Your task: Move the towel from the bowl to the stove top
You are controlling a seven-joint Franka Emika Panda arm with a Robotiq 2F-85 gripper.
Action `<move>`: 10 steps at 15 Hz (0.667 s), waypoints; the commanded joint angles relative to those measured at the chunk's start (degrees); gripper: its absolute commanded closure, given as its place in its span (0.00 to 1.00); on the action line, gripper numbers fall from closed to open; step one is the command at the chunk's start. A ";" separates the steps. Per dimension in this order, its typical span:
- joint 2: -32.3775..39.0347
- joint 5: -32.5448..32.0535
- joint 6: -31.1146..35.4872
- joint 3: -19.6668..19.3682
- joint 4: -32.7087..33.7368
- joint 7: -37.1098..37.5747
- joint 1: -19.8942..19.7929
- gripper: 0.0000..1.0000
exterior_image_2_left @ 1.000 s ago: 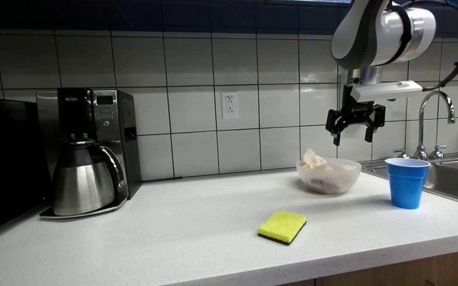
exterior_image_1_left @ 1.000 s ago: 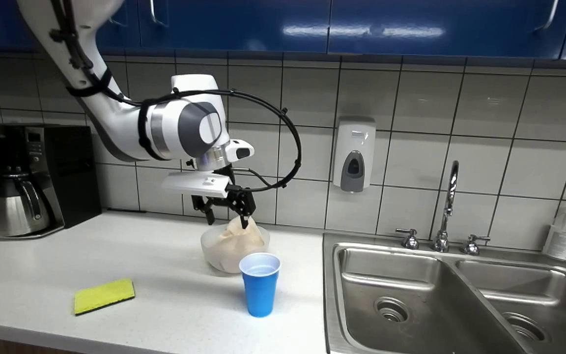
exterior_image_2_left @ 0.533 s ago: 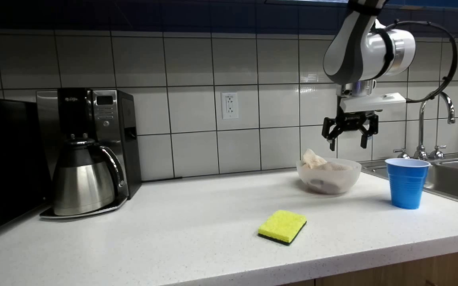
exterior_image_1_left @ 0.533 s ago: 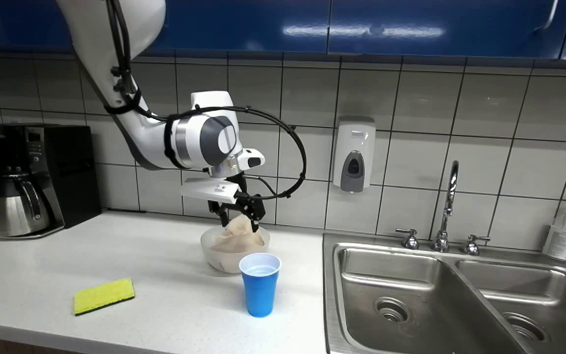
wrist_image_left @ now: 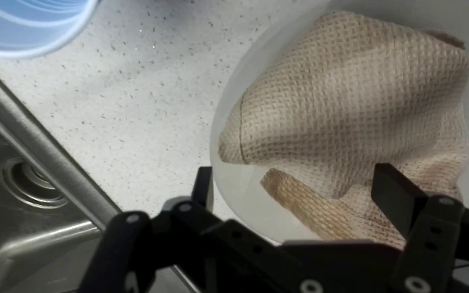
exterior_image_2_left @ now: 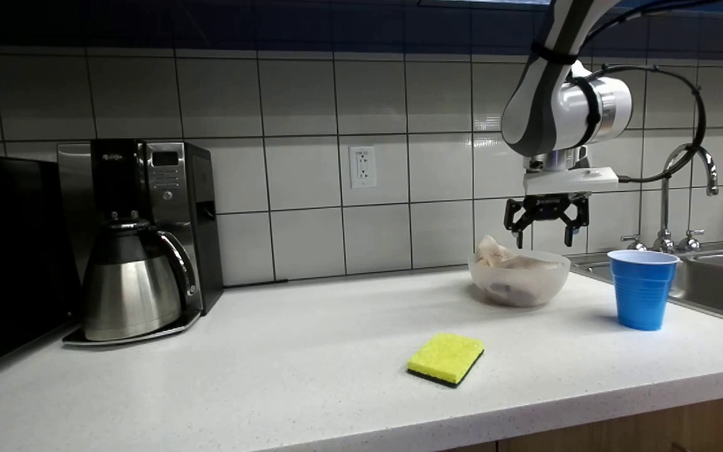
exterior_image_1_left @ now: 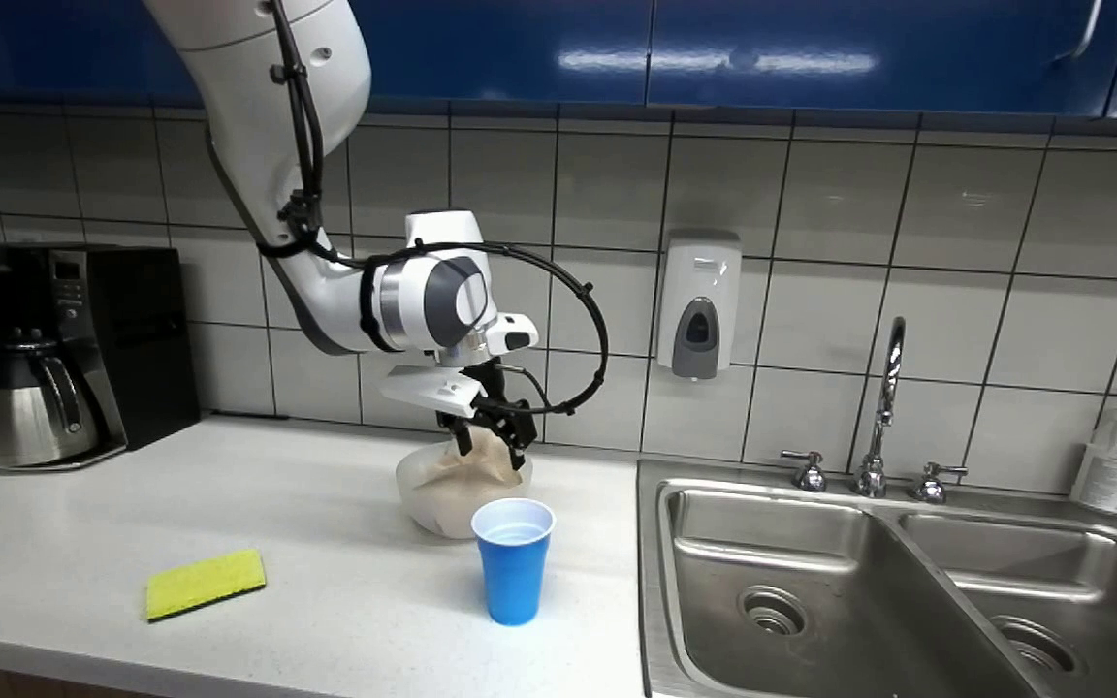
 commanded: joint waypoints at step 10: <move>9.14 1.34 -1.09 -5.67 7.79 15.32 7.30 0.00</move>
